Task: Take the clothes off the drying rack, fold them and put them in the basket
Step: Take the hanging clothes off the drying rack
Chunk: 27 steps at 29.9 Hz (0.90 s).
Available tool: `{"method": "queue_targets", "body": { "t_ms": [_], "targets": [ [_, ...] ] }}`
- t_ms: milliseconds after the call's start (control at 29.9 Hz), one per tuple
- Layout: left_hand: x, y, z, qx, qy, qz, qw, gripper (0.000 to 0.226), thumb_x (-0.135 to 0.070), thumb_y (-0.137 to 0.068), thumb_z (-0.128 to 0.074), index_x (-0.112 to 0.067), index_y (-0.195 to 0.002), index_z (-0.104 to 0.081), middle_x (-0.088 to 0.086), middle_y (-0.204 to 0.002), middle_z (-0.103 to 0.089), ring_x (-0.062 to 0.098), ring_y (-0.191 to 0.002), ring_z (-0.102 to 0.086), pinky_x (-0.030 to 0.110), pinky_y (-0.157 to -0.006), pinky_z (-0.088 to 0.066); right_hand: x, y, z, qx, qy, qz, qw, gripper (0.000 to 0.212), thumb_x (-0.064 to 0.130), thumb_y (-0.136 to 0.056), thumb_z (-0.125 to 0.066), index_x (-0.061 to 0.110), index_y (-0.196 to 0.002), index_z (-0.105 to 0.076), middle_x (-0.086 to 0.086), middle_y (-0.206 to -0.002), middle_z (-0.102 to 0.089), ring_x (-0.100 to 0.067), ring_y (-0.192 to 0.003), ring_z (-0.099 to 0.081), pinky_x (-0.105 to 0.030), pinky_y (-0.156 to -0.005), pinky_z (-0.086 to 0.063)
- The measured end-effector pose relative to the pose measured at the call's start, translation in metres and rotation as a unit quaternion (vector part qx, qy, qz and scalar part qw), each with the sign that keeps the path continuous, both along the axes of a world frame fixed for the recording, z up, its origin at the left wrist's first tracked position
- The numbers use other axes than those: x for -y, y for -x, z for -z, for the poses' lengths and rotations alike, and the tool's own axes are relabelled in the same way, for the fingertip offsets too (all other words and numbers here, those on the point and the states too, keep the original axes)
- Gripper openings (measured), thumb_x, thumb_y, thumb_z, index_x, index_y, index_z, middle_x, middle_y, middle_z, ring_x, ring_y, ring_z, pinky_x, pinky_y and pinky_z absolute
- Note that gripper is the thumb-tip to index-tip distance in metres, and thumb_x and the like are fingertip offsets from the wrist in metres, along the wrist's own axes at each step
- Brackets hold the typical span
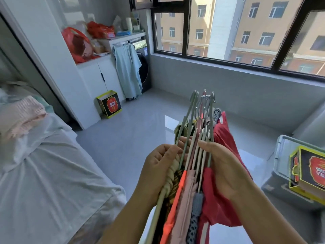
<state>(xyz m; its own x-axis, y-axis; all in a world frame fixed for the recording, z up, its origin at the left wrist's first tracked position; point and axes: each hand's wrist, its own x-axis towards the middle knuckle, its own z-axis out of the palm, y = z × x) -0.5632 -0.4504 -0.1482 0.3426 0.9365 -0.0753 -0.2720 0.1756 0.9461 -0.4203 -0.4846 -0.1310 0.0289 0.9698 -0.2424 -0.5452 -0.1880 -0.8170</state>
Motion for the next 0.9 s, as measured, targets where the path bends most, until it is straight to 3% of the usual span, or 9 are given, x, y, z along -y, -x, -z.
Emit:
{"method": "queue_targets", "body": {
  "t_ms": [67, 234, 368, 468, 535, 602, 702, 802, 902],
  "targets": [
    [0.027, 0.015, 0.002, -0.007, 0.013, -0.017, 1.000, 0.015, -0.027, -0.077, -0.069, -0.013, -0.073, -0.068, 0.016, -0.083, -0.070, 0.027, -0.079, -0.066, 0.037, -0.077, -0.054, 0.024, 0.015, 0.003, 0.008, 0.008, -0.004, 1.000, 0.072, 0.028, -0.061, -0.072, -0.009, -0.120, -0.054, -0.032, -0.111, -0.060, -0.035, -0.090, -0.061, -0.037, -0.075, -0.056],
    [0.076, 0.057, 0.006, -0.005, 0.040, -0.040, 0.998, 0.011, -0.018, -0.073, -0.068, -0.007, -0.071, -0.065, 0.017, -0.076, -0.067, 0.025, -0.069, -0.064, 0.032, -0.067, -0.054, 0.072, 0.060, 0.011, 0.022, 0.018, -0.014, 0.999, 0.085, 0.033, -0.045, -0.083, -0.006, -0.117, -0.058, -0.033, -0.121, -0.055, -0.046, -0.108, -0.056, -0.050, -0.094, -0.046],
    [0.108, 0.102, 0.004, 0.055, 0.093, -0.053, 0.993, 0.009, 0.000, -0.085, -0.053, 0.006, -0.080, -0.058, 0.018, -0.073, -0.066, 0.021, -0.062, -0.065, 0.026, -0.060, -0.057, 0.103, 0.112, 0.010, 0.040, 0.019, 0.001, 0.999, 0.094, 0.037, -0.039, -0.088, -0.010, -0.115, -0.056, -0.032, -0.108, -0.061, -0.035, -0.087, -0.063, -0.042, -0.079, -0.055],
    [0.128, 0.154, 0.011, 0.105, 0.130, -0.043, 0.985, 0.015, -0.003, -0.084, -0.058, 0.011, -0.090, -0.061, 0.027, -0.091, -0.067, 0.034, -0.082, -0.065, 0.043, -0.082, -0.055, 0.127, 0.165, 0.006, 0.048, 0.007, 0.019, 0.999, 0.068, 0.027, -0.055, -0.080, -0.014, -0.104, -0.057, -0.021, -0.083, -0.065, -0.026, -0.068, -0.065, -0.033, -0.063, -0.057],
    [0.144, 0.195, 0.012, 0.105, 0.142, -0.020, 0.984, 0.034, -0.015, -0.077, -0.065, 0.010, -0.100, -0.062, 0.033, -0.105, -0.062, 0.042, -0.097, -0.060, 0.054, -0.095, -0.046, 0.145, 0.208, 0.003, 0.054, 0.007, 0.031, 0.998, 0.047, 0.021, -0.062, -0.068, -0.008, -0.098, -0.060, -0.017, -0.077, -0.065, -0.023, -0.062, -0.064, -0.031, -0.059, -0.056],
    [0.160, 0.234, 0.009, 0.081, 0.121, -0.018, 0.989, 0.034, -0.018, -0.075, -0.070, 0.005, -0.100, -0.065, 0.029, -0.103, -0.066, 0.040, -0.098, -0.063, 0.050, -0.092, -0.050, 0.161, 0.249, 0.001, 0.065, 0.008, 0.042, 0.997, 0.057, 0.027, -0.057, -0.076, -0.009, -0.099, -0.061, -0.022, -0.082, -0.065, -0.027, -0.066, -0.064, -0.033, -0.059, -0.055],
    [0.190, 0.284, 0.001, 0.041, 0.058, -0.031, 0.997, 0.022, -0.022, -0.082, -0.059, -0.005, -0.091, -0.070, 0.017, -0.094, -0.072, 0.028, -0.090, -0.068, 0.038, -0.083, -0.054, 0.185, 0.303, -0.005, 0.089, 0.011, 0.046, 0.995, 0.081, 0.037, -0.045, -0.086, -0.008, -0.108, -0.060, -0.035, -0.105, -0.060, -0.038, -0.084, -0.061, -0.041, -0.068, -0.056],
    [0.215, 0.328, -0.008, 0.002, 0.017, -0.022, 1.000, 0.020, -0.020, -0.090, -0.053, -0.009, -0.091, -0.070, 0.011, -0.091, -0.073, 0.026, -0.090, -0.069, 0.039, -0.086, -0.052, 0.211, 0.346, -0.017, 0.092, 0.002, 0.042, 0.995, 0.052, 0.024, -0.063, -0.072, -0.006, -0.105, -0.064, -0.030, -0.101, -0.065, -0.033, -0.079, -0.064, -0.037, -0.066, -0.057],
    [0.237, 0.364, -0.014, -0.025, -0.008, -0.034, 0.999, 0.021, -0.023, -0.092, -0.051, -0.010, -0.091, -0.068, 0.007, -0.089, -0.073, 0.022, -0.087, -0.069, 0.036, -0.083, -0.054, 0.236, 0.387, -0.030, 0.100, -0.010, 0.033, 0.994, 0.032, 0.019, -0.066, -0.063, -0.001, -0.090, -0.069, -0.019, -0.081, -0.071, -0.024, -0.063, -0.067, -0.030, -0.056, -0.057]
  ]
}}
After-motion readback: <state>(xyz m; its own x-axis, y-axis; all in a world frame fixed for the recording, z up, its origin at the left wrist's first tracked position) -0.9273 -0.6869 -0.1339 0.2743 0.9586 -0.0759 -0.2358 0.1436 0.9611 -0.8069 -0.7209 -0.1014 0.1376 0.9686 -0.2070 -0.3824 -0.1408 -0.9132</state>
